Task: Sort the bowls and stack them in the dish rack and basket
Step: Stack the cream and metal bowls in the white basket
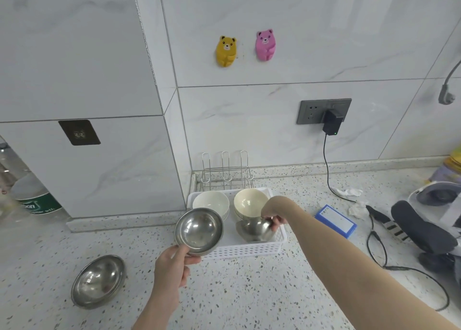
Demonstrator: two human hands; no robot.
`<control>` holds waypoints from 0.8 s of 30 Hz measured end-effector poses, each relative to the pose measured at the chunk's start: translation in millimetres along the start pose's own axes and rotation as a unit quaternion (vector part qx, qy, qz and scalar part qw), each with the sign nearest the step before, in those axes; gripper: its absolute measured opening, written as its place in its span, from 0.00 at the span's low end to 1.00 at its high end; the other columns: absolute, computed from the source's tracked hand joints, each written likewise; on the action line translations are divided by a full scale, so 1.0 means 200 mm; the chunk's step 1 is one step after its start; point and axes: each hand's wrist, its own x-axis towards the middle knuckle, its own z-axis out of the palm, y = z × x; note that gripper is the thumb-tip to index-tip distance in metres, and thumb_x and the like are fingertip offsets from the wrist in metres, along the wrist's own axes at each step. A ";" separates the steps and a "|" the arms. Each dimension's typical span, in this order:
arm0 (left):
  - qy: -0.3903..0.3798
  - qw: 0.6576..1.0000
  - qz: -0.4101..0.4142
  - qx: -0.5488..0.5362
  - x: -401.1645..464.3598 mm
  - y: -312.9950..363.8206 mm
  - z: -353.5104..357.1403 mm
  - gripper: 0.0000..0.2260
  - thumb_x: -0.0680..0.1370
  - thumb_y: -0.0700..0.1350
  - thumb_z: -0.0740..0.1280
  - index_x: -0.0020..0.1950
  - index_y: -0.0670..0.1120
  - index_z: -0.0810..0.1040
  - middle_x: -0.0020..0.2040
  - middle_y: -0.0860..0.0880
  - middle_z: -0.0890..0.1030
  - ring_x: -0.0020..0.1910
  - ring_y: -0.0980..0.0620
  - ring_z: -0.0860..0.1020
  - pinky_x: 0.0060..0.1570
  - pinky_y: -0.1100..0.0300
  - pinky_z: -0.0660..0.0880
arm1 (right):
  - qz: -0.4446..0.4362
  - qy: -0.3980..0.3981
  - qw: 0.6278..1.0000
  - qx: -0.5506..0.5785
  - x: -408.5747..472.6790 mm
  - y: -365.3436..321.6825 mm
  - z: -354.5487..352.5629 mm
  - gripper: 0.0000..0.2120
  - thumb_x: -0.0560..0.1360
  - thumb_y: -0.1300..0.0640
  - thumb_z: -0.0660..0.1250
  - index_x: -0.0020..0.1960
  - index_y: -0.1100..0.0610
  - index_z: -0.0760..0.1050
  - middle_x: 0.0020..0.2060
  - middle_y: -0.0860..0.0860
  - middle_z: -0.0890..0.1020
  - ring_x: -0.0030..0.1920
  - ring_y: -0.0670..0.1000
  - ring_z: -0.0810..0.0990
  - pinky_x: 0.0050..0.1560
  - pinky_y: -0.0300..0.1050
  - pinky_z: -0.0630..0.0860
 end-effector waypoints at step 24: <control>-0.112 0.978 -0.178 0.000 0.17 0.09 -0.06 0.14 0.77 0.44 0.68 0.55 0.33 0.79 0.41 0.35 0.85 0.19 0.57 0.61 0.15 0.67 0.58 | -0.423 0.053 0.888 0.173 -0.08 0.08 0.38 0.30 0.73 0.47 0.73 0.72 0.39 0.65 0.67 0.48 0.69 0.40 0.50 0.86 0.46 0.41 0.81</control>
